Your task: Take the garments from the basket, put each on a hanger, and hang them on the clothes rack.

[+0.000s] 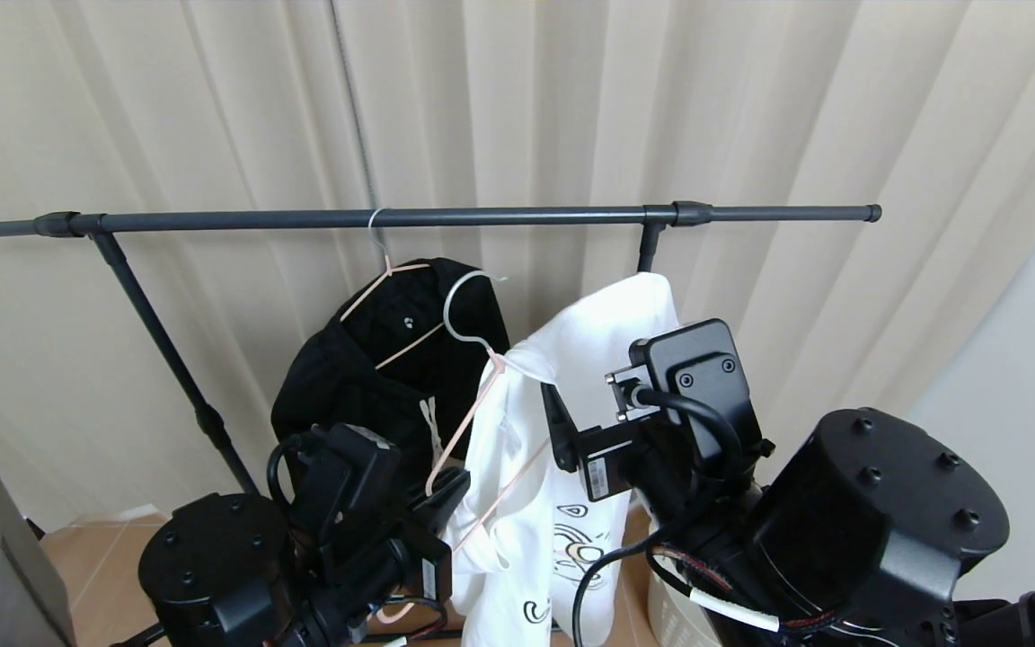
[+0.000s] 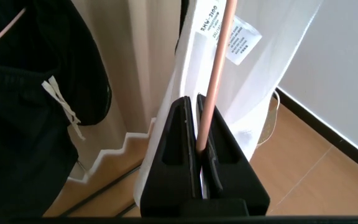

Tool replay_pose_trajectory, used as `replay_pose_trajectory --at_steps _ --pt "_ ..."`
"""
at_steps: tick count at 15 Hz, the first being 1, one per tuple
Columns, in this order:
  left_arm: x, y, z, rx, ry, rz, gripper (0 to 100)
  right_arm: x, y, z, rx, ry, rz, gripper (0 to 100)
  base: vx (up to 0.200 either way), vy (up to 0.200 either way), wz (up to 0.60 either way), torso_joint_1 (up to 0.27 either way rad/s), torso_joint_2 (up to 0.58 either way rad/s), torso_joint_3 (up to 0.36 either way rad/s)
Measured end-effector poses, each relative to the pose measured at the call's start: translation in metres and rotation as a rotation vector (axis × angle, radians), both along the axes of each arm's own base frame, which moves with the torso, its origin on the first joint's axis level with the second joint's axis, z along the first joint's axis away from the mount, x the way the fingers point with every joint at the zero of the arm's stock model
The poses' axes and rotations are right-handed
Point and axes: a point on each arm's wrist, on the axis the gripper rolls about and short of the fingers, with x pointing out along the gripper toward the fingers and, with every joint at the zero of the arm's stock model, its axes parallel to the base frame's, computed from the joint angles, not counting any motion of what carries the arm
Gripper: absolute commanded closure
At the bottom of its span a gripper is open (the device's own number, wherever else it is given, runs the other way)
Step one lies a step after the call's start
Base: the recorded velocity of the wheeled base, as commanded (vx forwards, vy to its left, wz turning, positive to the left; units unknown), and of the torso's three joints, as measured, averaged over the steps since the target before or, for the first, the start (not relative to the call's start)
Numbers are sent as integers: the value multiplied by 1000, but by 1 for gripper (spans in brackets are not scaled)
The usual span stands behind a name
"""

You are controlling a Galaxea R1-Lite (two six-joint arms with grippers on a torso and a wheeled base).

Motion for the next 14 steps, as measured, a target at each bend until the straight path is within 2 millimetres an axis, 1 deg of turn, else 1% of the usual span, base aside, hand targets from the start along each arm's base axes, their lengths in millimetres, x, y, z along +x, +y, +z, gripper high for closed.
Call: replay_pose_trajectory --at_steps 8,14 --pt "0 1 7 -22 -24 4 100 -3 -5 -9 -54 15 14 0 0 0 0 0 0 0" --pt "0 5 12 -33 -35 9 100 -14 -17 -21 -135 35 150 0 0 0 0 0 0 0"
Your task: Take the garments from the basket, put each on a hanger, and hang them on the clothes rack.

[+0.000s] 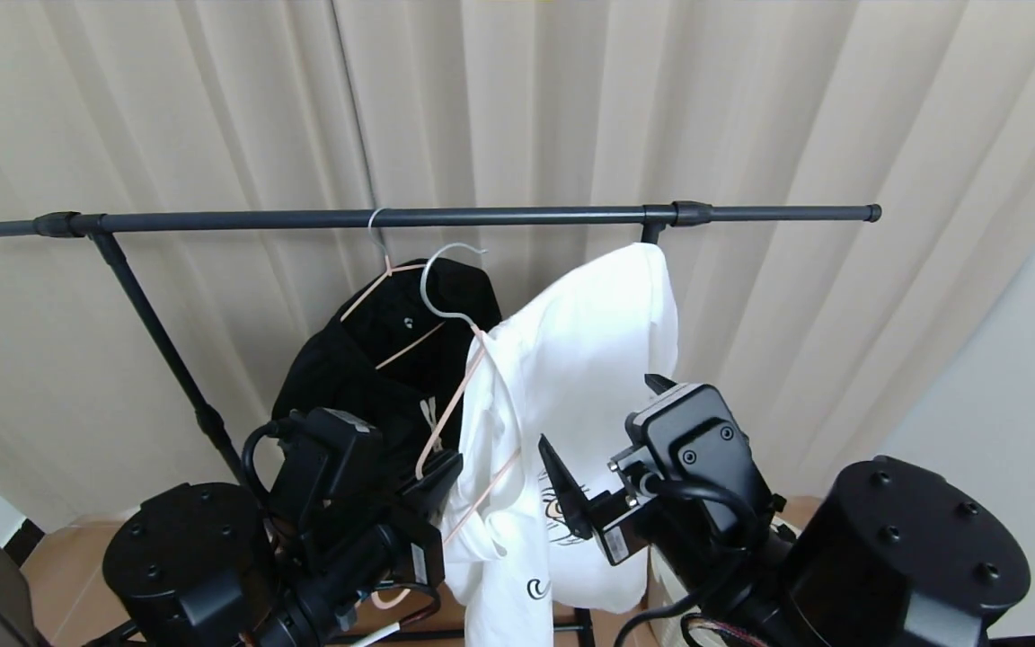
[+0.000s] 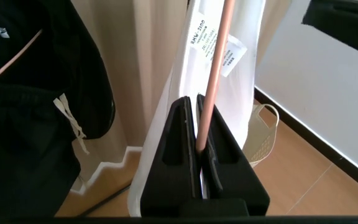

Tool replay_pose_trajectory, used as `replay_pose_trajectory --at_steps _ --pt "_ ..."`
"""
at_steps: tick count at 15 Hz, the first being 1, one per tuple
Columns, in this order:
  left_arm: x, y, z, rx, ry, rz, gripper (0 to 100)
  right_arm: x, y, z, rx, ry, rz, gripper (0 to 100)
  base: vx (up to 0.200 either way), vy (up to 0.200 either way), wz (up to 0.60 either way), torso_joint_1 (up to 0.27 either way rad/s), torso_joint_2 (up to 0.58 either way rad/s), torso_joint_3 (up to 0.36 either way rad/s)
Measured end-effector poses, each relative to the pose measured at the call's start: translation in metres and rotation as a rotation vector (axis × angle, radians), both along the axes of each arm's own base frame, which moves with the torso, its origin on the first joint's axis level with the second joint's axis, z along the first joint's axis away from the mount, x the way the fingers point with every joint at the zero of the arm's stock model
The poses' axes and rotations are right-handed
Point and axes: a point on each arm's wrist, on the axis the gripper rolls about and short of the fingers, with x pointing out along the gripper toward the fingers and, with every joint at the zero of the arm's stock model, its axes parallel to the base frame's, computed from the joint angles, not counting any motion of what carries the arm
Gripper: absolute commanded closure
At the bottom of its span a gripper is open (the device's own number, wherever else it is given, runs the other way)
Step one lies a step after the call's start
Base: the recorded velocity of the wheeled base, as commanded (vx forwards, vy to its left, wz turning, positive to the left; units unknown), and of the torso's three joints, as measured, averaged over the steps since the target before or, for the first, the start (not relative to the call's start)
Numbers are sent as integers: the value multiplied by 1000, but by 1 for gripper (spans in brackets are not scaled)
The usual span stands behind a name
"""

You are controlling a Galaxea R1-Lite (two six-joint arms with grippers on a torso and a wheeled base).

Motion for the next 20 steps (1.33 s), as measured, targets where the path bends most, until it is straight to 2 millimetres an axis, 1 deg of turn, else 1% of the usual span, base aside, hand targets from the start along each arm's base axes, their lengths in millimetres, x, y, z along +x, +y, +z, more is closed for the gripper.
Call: replay_pose_trajectory --at_steps 2,6,7,8,10,12,15,17,19,20 --pt "1 4 -1 5 3 3 100 -2 -6 2 -7 1 37 0 0 0 0 0 0 0" --pt "5 14 -1 13 4 -44 100 4 -30 18 -46 -32 53 0 0 0 0 0 0 0" --pt "8 18 -1 21 -2 -49 100 6 -39 22 -78 -25 65 0 0 0 0 0 0 0" --pt "14 24 1 46 -30 -86 100 11 -52 23 -146 25 85 0 0 0 0 0 0 0" --pt "23 33 3 84 -73 -127 100 22 -76 30 -220 117 137 0 0 0 0 0 0 0" --pt "26 36 3 97 -72 -146 100 30 -100 43 -250 216 201 0 0 0 0 0 0 0" --pt "29 36 1 142 -108 -195 100 31 -131 67 -261 354 327 0 0 0 0 0 0 0" --pt "31 35 -3 185 -128 -235 100 29 -149 87 -310 383 415 0 0 0 0 0 0 0" --pt "29 32 -8 219 -121 -266 100 27 -161 107 -386 372 486 0 0 0 0 0 0 0" --pt "26 29 -10 230 -118 -311 100 25 -165 117 -443 363 516 0 0 0 0 0 0 0"
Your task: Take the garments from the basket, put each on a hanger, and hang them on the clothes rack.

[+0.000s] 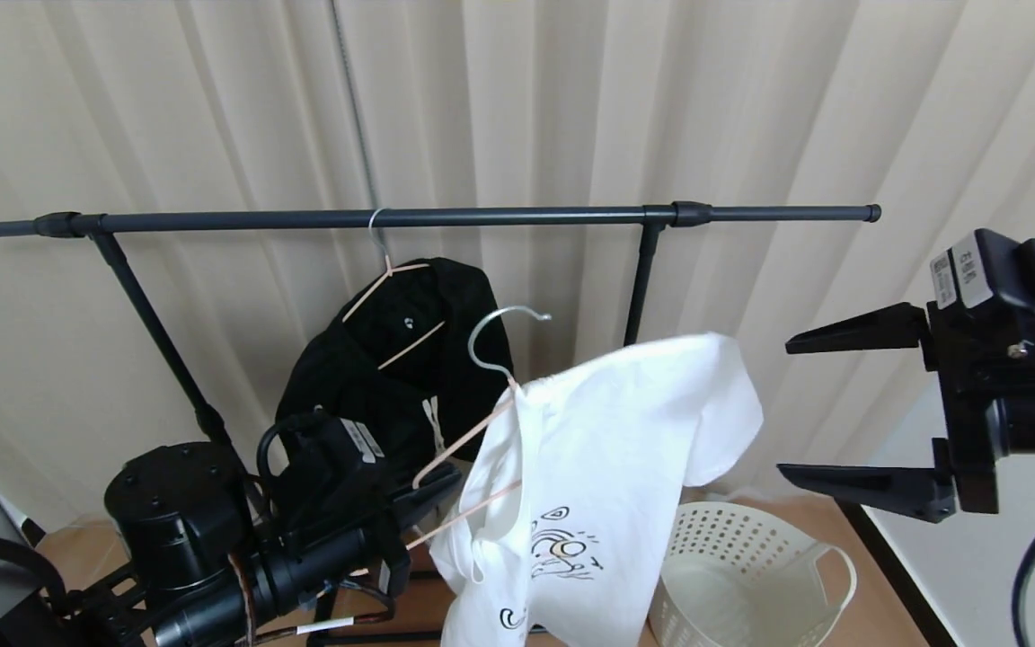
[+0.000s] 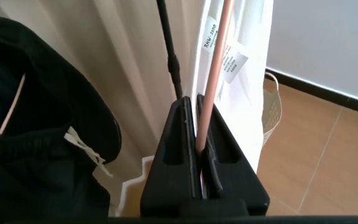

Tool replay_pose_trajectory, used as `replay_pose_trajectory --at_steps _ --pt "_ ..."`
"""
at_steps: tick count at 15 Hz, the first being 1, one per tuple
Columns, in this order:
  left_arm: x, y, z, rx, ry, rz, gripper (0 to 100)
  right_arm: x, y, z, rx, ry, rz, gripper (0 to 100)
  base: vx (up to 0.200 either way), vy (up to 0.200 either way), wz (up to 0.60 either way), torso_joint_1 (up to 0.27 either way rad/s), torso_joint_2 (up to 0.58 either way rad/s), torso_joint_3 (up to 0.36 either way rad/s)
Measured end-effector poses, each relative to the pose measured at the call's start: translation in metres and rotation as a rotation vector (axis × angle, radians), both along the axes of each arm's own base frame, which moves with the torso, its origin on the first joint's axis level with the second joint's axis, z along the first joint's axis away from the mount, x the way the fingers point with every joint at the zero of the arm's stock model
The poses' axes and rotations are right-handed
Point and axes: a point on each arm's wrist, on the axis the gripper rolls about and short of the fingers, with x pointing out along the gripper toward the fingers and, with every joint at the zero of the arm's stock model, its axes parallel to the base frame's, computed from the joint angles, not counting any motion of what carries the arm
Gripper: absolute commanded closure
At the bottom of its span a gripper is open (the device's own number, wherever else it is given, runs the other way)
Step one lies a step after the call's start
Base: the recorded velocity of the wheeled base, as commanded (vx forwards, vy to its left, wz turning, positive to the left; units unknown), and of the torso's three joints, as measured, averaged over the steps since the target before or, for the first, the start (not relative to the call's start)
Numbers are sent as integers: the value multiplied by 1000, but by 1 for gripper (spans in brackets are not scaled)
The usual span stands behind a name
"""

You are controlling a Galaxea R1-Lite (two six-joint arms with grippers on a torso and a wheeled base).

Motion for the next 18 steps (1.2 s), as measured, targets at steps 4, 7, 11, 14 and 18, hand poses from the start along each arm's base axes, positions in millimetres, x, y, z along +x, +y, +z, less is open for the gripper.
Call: replay_pose_trajectory --at_steps 4,7,11,14,18 --pt "-8 -11 -5 33 -5 -82 100 8 0 28 -140 -10 118 0 0 0 0 0 0 0" --pt "-15 -23 -7 34 -5 -139 100 26 22 18 -228 20 125 0 0 0 0 0 0 0" --pt "-19 -30 -7 34 -10 -172 100 38 40 2 -293 65 141 0 0 0 0 0 0 0" --pt "-21 -34 -8 37 -16 -189 100 43 46 -5 -320 84 144 0 0 0 0 0 0 0" --pt "-20 -37 -6 30 -28 -194 100 45 51 -9 -340 92 144 0 0 0 0 0 0 0"
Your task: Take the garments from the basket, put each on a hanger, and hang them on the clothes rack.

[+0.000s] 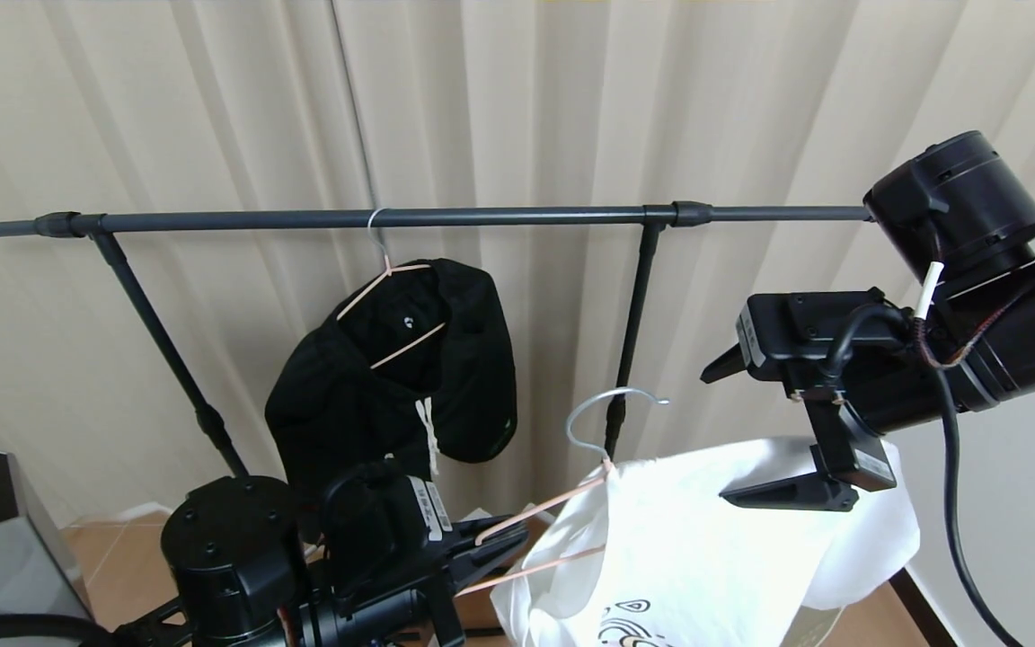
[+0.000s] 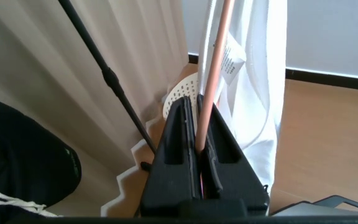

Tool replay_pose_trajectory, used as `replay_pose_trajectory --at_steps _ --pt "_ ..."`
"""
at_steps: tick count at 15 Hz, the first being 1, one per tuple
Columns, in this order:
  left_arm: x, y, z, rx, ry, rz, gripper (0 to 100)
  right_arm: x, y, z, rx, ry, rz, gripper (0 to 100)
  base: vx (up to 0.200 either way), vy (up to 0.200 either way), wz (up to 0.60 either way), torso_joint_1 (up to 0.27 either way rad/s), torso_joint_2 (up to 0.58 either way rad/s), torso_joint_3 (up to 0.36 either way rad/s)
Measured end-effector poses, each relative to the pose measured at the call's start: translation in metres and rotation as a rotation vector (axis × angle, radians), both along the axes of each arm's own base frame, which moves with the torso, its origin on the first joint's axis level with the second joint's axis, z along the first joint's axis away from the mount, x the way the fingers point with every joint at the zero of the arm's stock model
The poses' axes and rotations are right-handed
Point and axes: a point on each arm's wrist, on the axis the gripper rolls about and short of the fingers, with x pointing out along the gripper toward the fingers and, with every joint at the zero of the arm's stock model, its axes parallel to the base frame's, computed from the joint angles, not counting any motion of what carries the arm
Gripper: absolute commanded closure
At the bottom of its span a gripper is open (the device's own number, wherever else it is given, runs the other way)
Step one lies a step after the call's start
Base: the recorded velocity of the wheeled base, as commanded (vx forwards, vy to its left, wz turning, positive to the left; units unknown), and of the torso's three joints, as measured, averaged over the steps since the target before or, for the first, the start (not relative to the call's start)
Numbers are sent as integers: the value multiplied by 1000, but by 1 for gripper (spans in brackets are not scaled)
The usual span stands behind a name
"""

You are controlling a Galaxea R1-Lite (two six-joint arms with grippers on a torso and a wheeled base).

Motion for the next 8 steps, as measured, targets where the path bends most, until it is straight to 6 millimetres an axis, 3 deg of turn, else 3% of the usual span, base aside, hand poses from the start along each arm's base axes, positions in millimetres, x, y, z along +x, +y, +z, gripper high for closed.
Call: replay_pose_trajectory --at_steps 7,8 --pt "0 -2 2 -6 -9 -6 100 4 3 -3 -5 11 2 0 0 0 0 0 0 0" --pt "0 -2 2 -7 -10 -6 100 4 3 -4 -6 12 2 100 0 0 0 0 0 0"
